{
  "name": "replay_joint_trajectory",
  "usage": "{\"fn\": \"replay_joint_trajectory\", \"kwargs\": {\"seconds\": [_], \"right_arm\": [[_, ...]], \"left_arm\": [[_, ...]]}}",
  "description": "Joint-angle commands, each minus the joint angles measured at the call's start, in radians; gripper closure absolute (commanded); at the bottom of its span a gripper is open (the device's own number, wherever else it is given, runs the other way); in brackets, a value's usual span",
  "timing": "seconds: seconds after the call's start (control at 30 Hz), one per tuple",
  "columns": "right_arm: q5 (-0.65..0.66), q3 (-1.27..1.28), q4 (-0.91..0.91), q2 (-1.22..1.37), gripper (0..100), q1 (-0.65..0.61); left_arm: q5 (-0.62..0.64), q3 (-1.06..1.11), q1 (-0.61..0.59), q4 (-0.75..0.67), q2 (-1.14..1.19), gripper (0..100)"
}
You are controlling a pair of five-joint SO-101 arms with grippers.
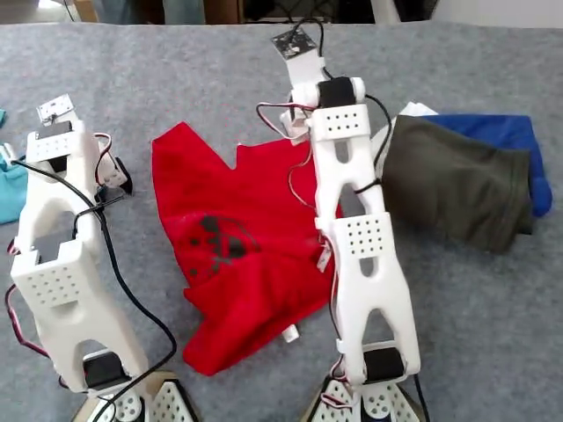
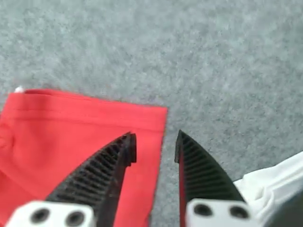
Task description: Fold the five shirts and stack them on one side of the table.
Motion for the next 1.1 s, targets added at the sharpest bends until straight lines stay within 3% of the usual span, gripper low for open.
{"fn": "replay_joint_trajectory", "kwargs": {"seconds": [0.0,1.07], "right_arm": [[0.012,0.050,-0.040,-0.012,85.8,0.035],[0.009,0.145,-0.110,0.018,86.1,-0.029]], "left_arm": [[0.006,-0.042,-0.001,0.002,0.000,80],[0.006,-0.041,-0.001,0.003,0.000,80]]}}
